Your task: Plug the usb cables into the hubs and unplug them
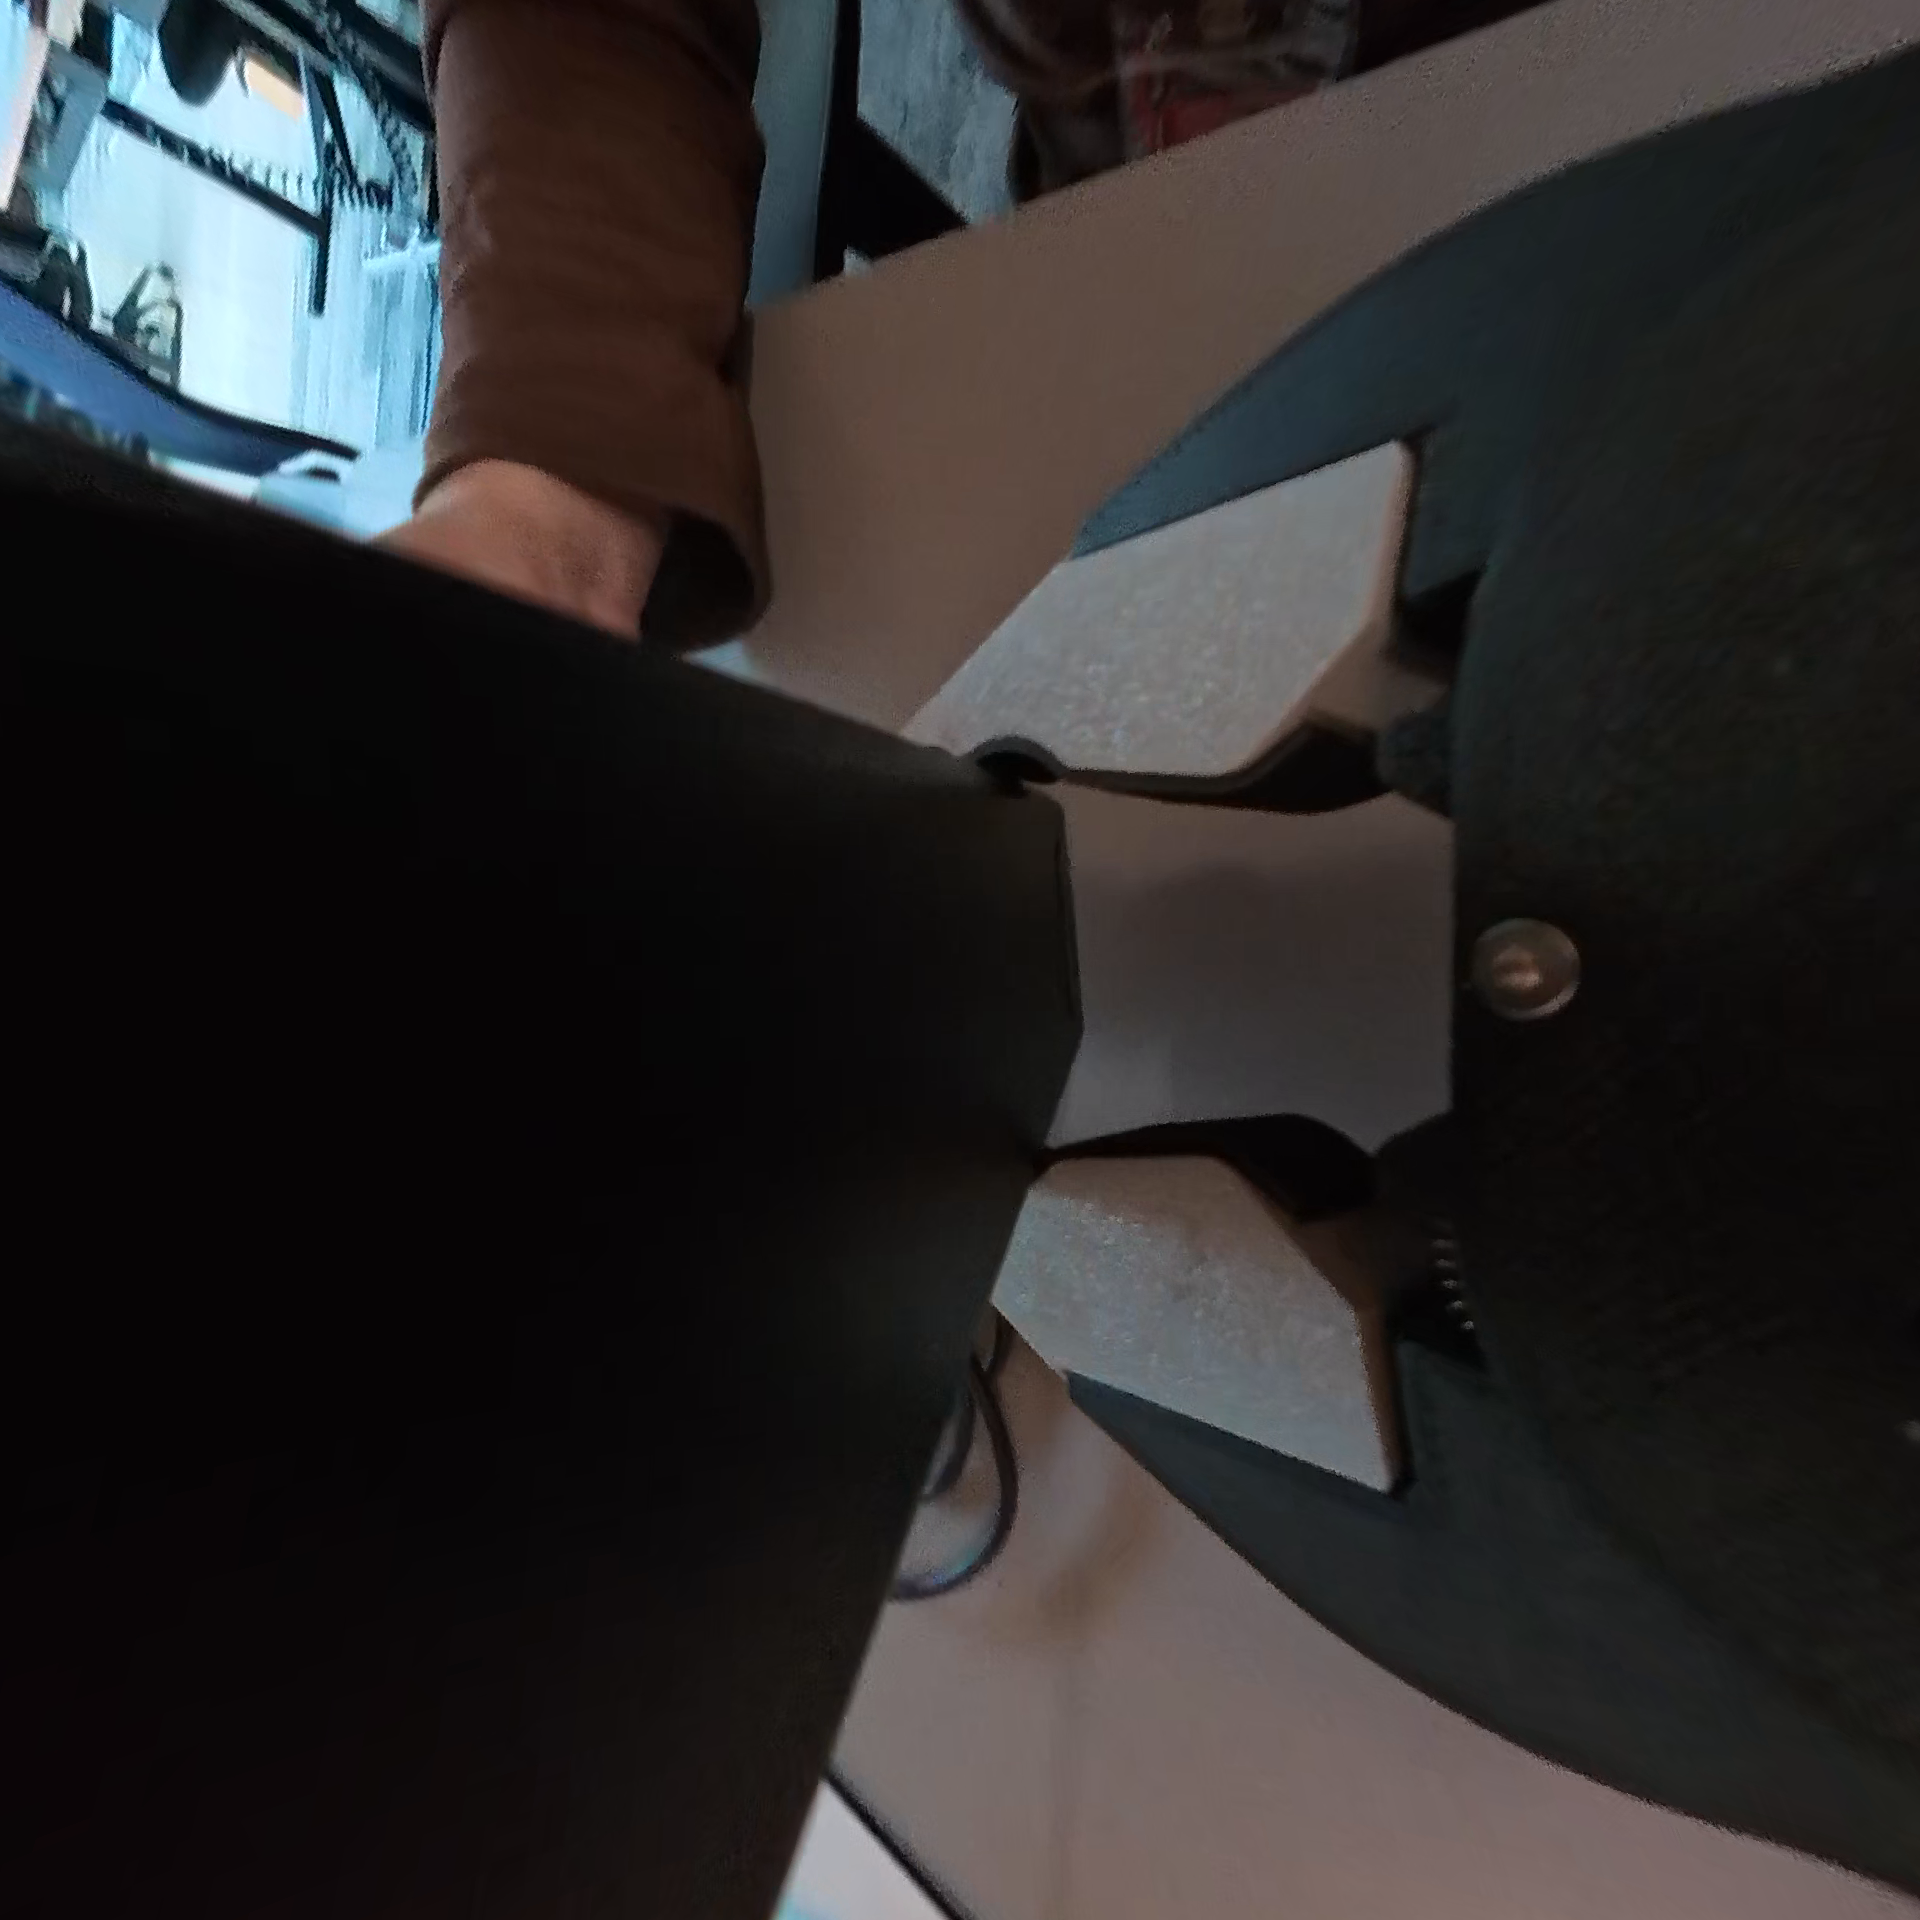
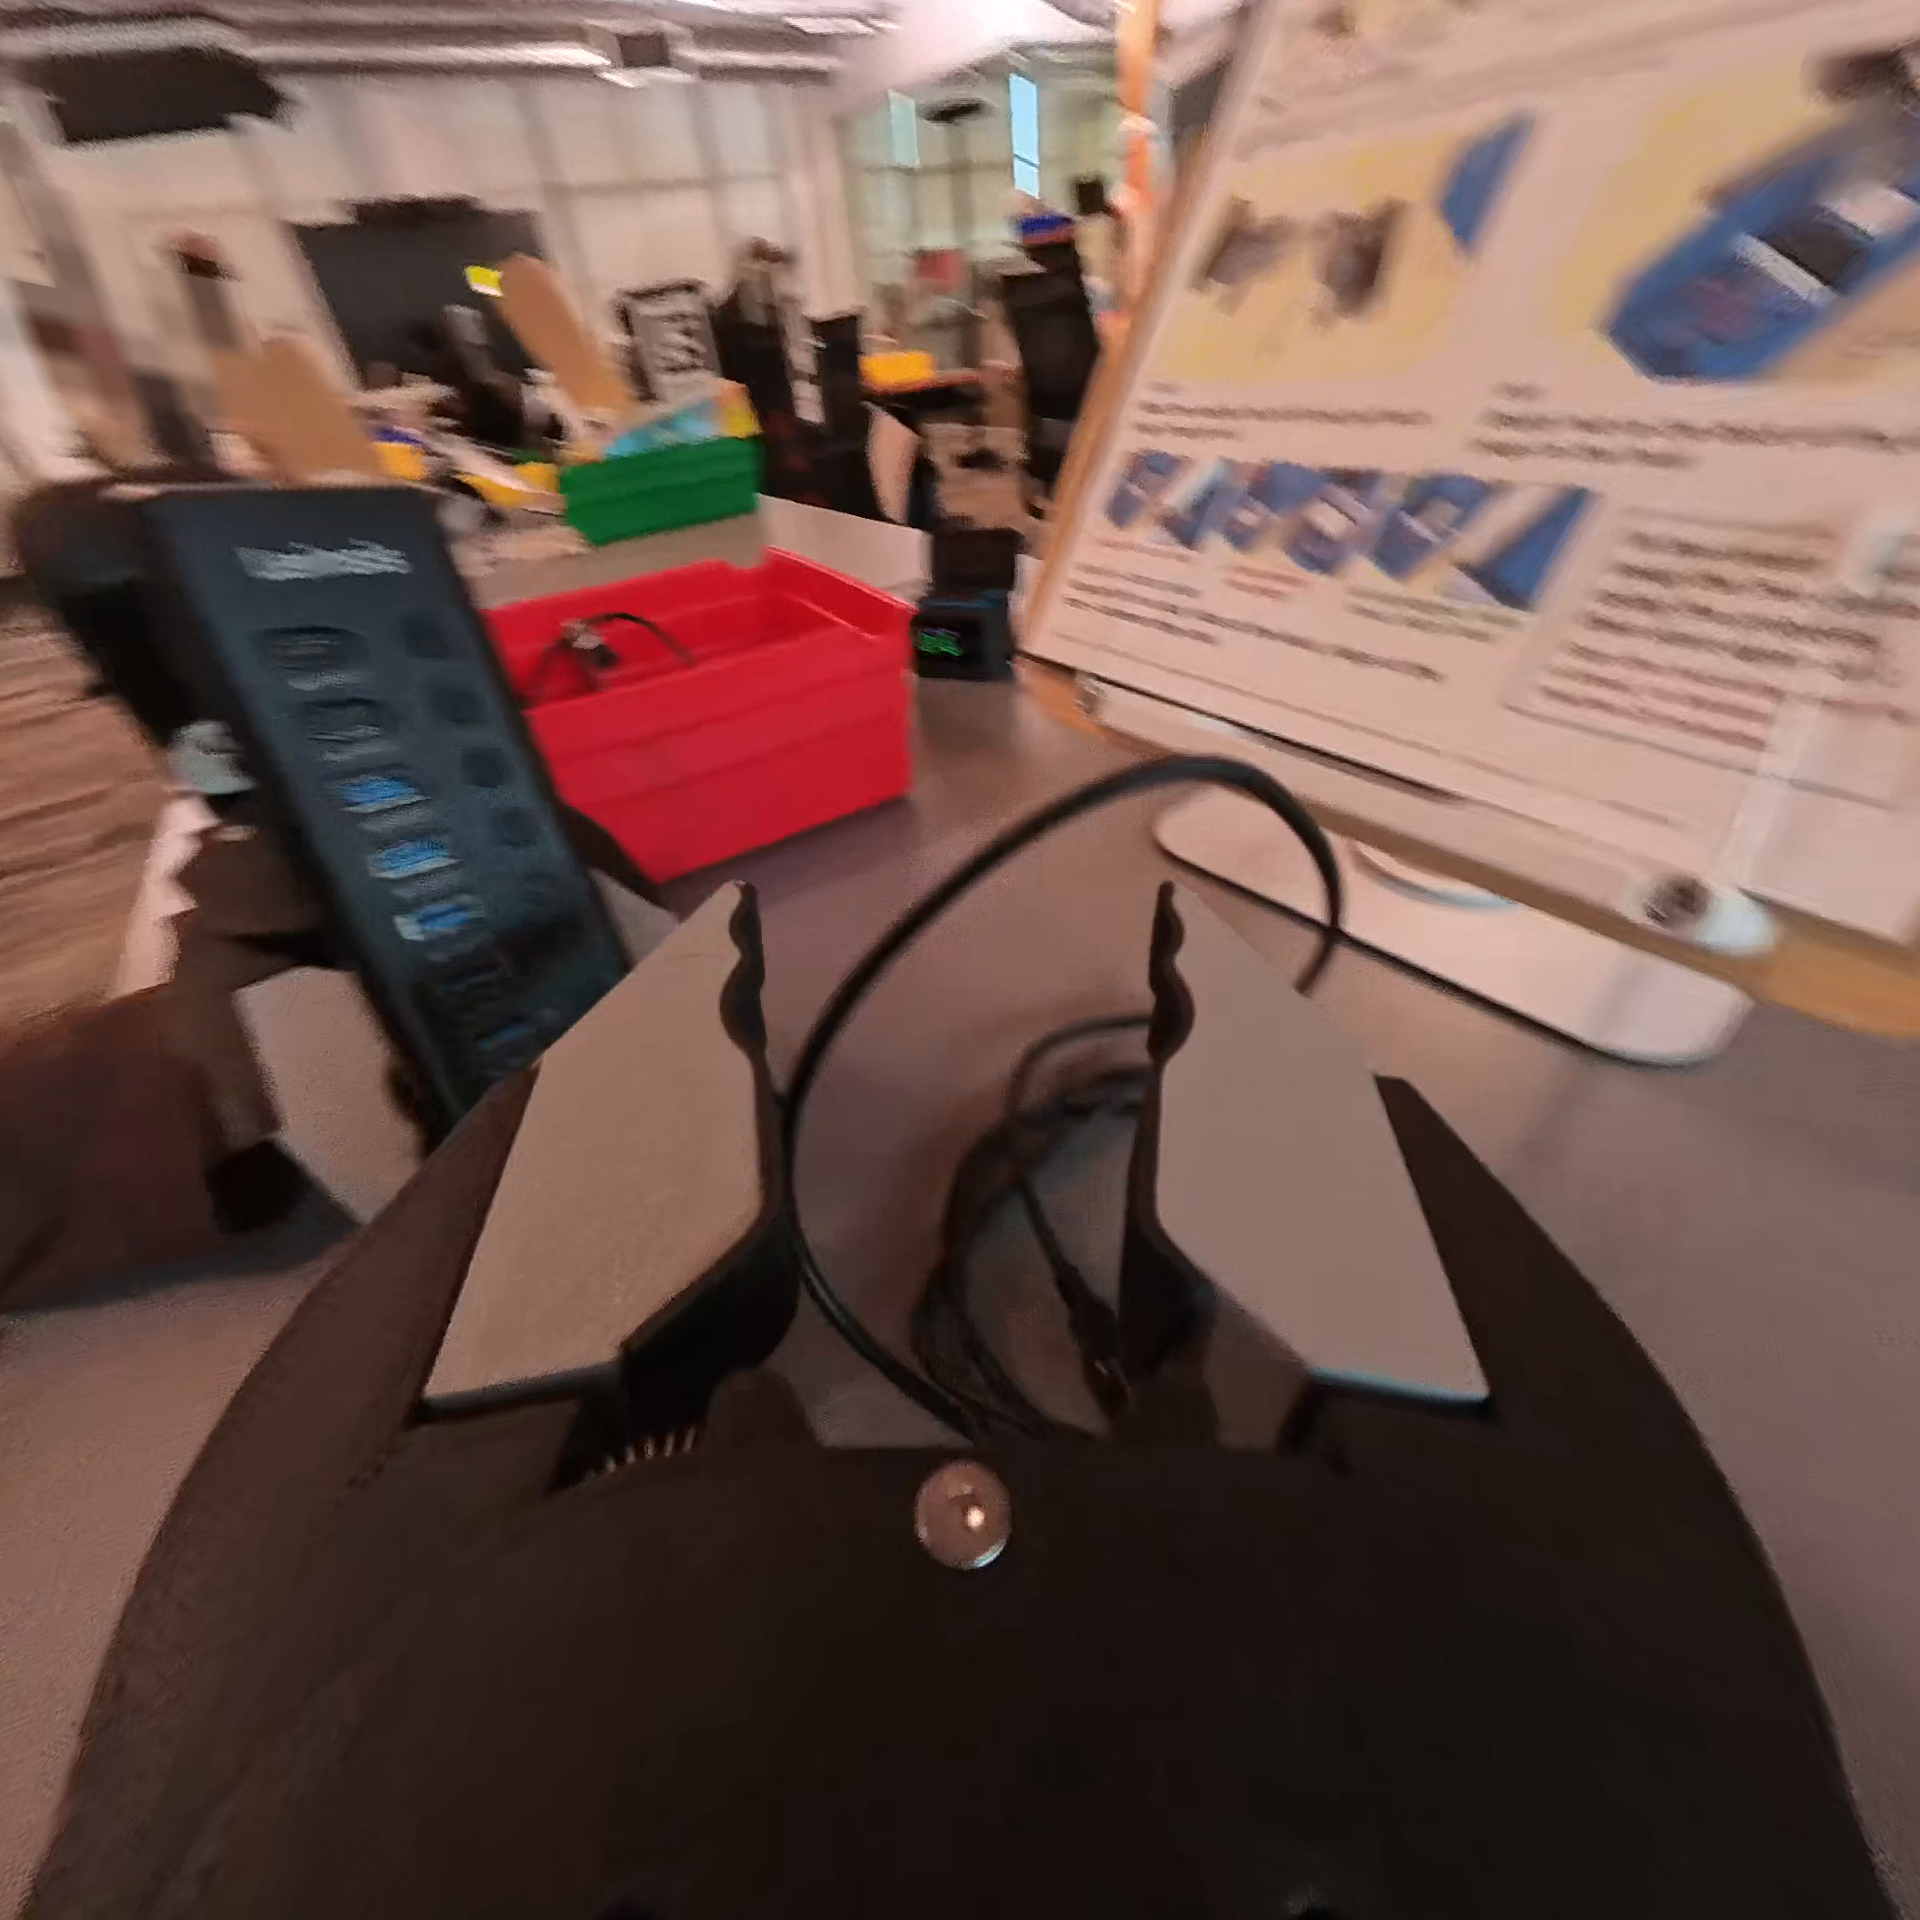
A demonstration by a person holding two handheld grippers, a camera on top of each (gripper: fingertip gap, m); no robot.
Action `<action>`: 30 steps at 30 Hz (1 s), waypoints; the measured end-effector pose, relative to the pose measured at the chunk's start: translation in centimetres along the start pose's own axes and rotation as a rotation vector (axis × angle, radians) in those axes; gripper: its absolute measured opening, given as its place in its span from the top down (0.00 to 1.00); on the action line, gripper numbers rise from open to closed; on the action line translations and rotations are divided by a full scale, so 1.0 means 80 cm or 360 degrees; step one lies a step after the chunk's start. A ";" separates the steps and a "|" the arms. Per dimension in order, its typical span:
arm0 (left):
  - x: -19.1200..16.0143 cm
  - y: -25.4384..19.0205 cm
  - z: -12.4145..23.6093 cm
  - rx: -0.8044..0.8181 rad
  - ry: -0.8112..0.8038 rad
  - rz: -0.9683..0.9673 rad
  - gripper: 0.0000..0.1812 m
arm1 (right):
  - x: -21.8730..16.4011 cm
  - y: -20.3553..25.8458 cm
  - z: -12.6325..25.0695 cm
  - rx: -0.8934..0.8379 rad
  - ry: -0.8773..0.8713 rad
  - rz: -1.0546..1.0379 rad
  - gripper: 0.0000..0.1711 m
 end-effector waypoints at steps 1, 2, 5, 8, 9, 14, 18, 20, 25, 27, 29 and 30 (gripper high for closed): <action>0.000 0.003 0.002 0.0030 -0.0011 0.0017 0.62 | -0.004 -0.010 0.001 -0.0087 0.0043 -0.0056 0.59; 0.000 0.006 0.004 0.0063 -0.0025 0.0030 0.62 | -0.009 -0.020 0.002 -0.0165 0.0090 -0.0113 0.59; 0.000 0.012 0.009 0.0160 -0.0037 0.0040 0.62 | -0.015 -0.040 0.007 -0.0292 0.0158 -0.0220 0.59; 0.000 0.015 0.012 0.0257 -0.0027 0.0021 0.62 | -0.015 -0.047 0.011 -0.0338 0.0162 -0.0253 0.59; -0.001 0.016 0.012 0.0278 -0.0019 0.0016 0.62 | -0.015 -0.048 0.012 -0.0345 0.0164 -0.0256 0.59; 0.000 0.017 0.014 0.0334 -0.0022 -0.0015 0.62 | -0.011 -0.048 0.017 -0.0278 0.0139 -0.0262 0.63; 0.000 0.017 0.015 0.0344 -0.0027 -0.0012 0.62 | -0.013 -0.049 0.019 -0.0200 0.0202 -0.0273 0.72; 0.000 0.018 0.015 0.0348 -0.0031 -0.0010 0.62 | -0.013 -0.051 0.021 -0.0231 0.0196 -0.0273 0.72; 0.001 0.019 0.017 0.0374 -0.0040 -0.0016 0.62 | -0.011 -0.053 0.024 -0.0267 0.0173 -0.0271 0.72; 0.000 0.020 0.018 0.0386 -0.0038 -0.0011 0.62 | -0.011 -0.052 0.023 -0.0258 0.0174 -0.0266 0.72; 0.000 0.020 0.018 0.0391 -0.0038 -0.0007 0.62 | -0.011 -0.050 0.021 -0.0227 0.0178 -0.0267 0.73; 0.000 0.021 0.018 0.0392 -0.0039 -0.0006 0.62 | -0.012 -0.049 0.020 -0.0207 0.0182 -0.0266 0.74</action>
Point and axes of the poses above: each gripper's, where its closed fingertips meet, z back along the fingers, x out of its top, y = z × x across the jaws, the point moved 9 cm from there along z, back along the fingers, and after that the axes turned 7 degrees about y, right-handed, at the moved point
